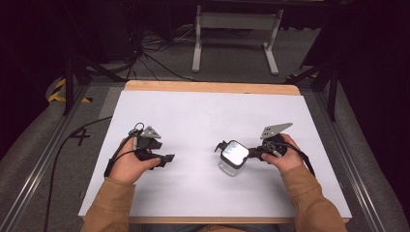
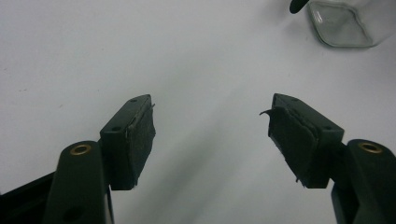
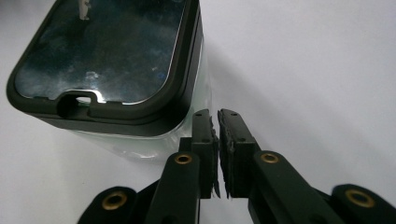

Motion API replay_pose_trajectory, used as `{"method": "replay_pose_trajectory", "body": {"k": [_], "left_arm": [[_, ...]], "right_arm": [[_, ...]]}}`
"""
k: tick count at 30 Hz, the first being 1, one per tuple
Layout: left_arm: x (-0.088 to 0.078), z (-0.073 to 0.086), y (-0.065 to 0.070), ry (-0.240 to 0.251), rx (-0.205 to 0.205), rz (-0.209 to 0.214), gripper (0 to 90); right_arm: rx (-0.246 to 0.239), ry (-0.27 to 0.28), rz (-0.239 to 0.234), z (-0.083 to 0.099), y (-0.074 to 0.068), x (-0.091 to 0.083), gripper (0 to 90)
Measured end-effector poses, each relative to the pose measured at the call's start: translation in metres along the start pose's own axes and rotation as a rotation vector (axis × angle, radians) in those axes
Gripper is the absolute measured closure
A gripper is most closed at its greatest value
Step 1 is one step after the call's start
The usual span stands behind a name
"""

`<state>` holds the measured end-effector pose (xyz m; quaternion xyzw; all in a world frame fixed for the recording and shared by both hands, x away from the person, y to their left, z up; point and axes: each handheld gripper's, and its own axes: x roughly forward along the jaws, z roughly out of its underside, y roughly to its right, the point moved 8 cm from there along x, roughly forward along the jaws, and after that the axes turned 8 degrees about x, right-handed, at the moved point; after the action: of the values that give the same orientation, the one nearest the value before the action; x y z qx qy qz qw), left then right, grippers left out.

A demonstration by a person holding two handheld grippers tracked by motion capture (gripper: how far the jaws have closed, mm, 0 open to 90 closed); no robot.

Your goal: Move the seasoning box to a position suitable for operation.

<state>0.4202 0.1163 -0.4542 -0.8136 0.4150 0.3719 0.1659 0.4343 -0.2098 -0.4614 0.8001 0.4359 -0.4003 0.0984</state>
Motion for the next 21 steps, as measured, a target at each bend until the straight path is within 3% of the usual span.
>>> {"method": "replay_pose_trajectory", "body": {"k": [8, 14, 21], "left_arm": [[0.002, -0.001, 0.001, 0.000, 0.007, 0.001, 31.7], [0.006, -0.008, 0.003, -0.002, 0.027, 0.016, 31.7], [0.014, -0.017, 0.006, 0.003, 0.047, 0.034, 31.7]], "right_arm": [[-0.015, -0.056, -0.021, 0.005, -0.007, 0.005, 89.5], [-0.029, -0.124, -0.030, 0.012, -0.021, 0.006, 89.7], [-0.046, -0.162, -0.032, 0.017, -0.035, 0.008, 89.7]]}}
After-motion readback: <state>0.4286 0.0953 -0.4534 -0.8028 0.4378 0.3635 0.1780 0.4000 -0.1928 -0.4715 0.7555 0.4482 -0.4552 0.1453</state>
